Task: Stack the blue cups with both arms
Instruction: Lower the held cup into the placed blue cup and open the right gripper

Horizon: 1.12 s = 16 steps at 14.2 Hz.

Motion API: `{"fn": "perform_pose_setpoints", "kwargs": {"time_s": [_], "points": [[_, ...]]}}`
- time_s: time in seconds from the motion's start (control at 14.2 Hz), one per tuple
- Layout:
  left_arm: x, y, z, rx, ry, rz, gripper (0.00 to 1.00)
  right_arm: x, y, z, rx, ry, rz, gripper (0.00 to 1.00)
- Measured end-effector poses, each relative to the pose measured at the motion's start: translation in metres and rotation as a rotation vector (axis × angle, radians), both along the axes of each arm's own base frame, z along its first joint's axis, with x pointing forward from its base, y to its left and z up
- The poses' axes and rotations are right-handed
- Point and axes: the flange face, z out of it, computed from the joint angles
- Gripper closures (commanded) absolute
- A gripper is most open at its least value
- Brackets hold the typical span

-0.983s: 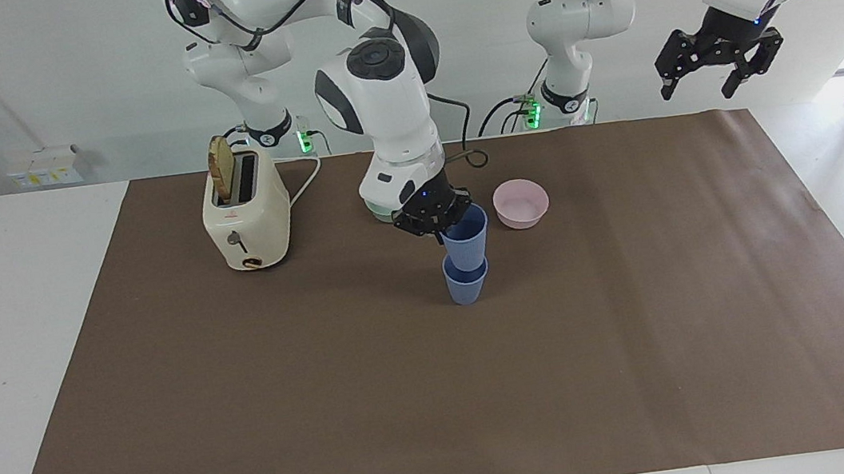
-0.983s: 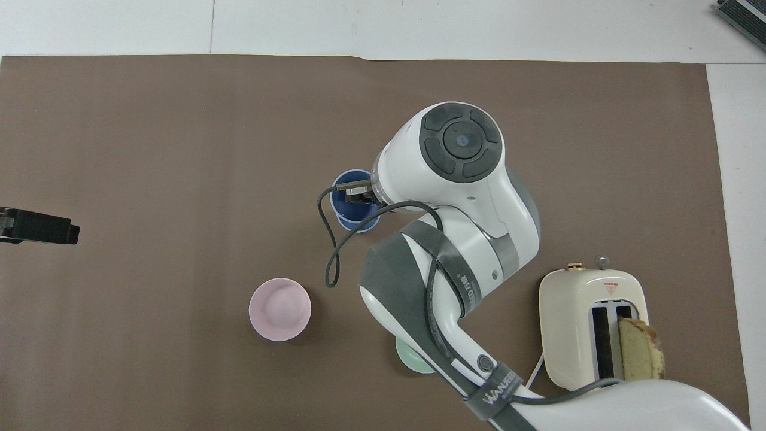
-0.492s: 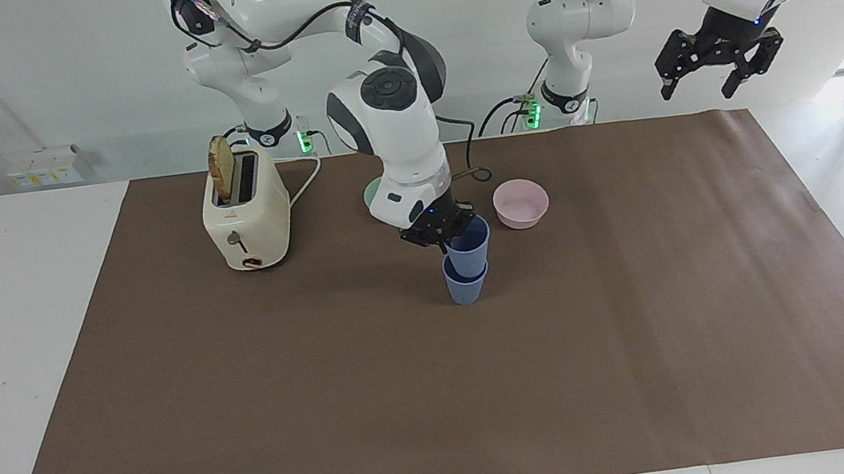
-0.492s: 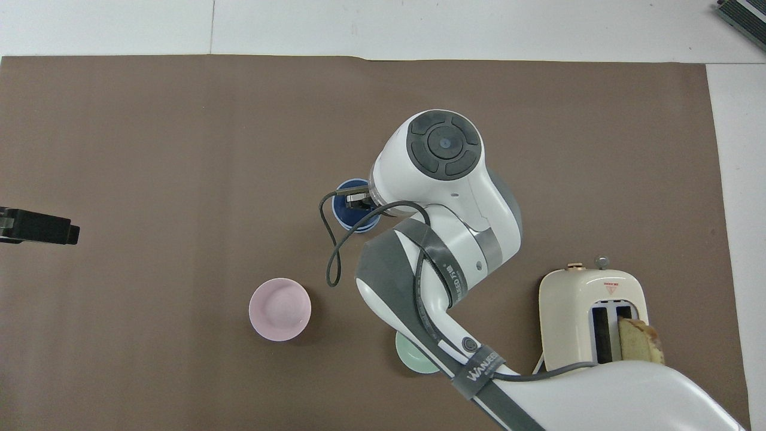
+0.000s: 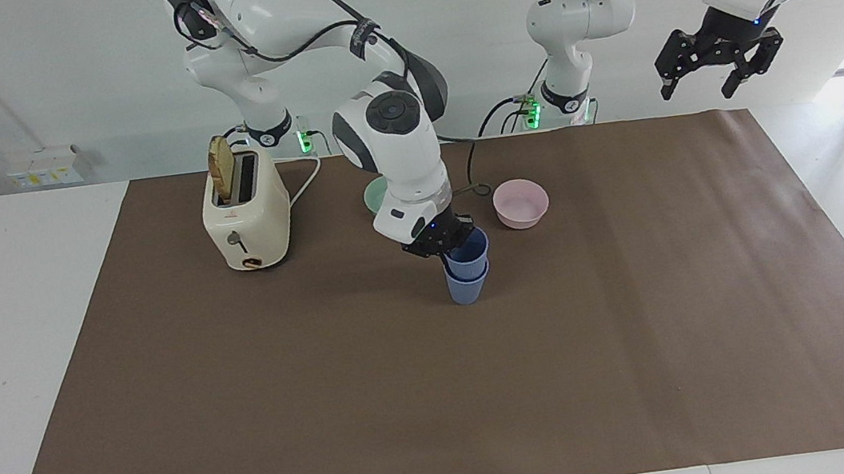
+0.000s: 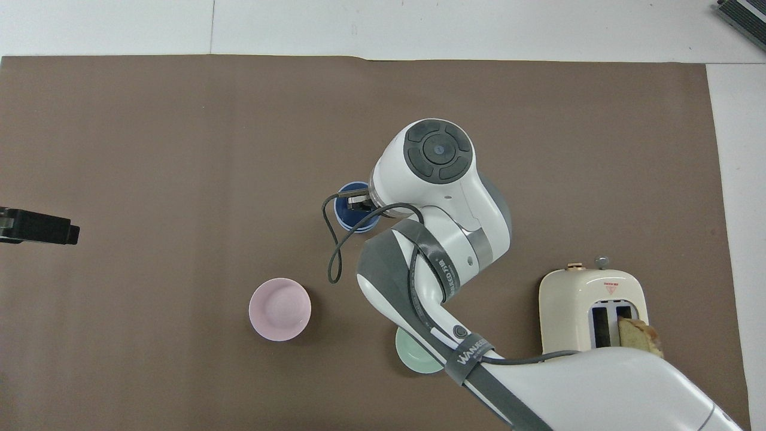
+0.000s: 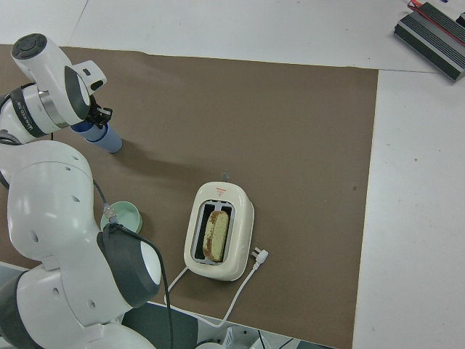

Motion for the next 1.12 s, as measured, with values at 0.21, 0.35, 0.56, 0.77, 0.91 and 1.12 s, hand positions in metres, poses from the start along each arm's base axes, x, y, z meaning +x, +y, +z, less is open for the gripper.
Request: {"fn": "perform_pose_setpoints", "kwargs": {"time_s": [0.21, 0.35, 0.56, 0.77, 0.91, 1.12], "points": [[0.0, 0.0, 0.0, 0.0, 0.0, 0.0, 0.0, 0.0, -0.001, -0.005, -0.006, 0.007, -0.001, 0.78], [0.0, 0.0, 0.0, 0.0, 0.0, 0.0, 0.0, 0.0, -0.002, -0.006, -0.006, 0.008, -0.001, 0.68], [0.0, 0.0, 0.0, 0.0, 0.0, 0.0, 0.0, 0.001, -0.003, -0.005, -0.003, 0.003, -0.003, 0.46], [0.0, 0.0, 0.0, 0.0, 0.0, 0.0, 0.0, 0.004, -0.006, -0.005, -0.002, 0.001, -0.01, 0.0], [0.0, 0.0, 0.0, 0.0, 0.0, 0.0, 0.0, 0.007, -0.01, -0.001, -0.005, -0.012, -0.015, 0.0], [0.0, 0.0, 0.0, 0.0, 0.001, 0.0, 0.0, 0.026, -0.036, 0.026, 0.003, -0.06, -0.059, 0.0]]}}
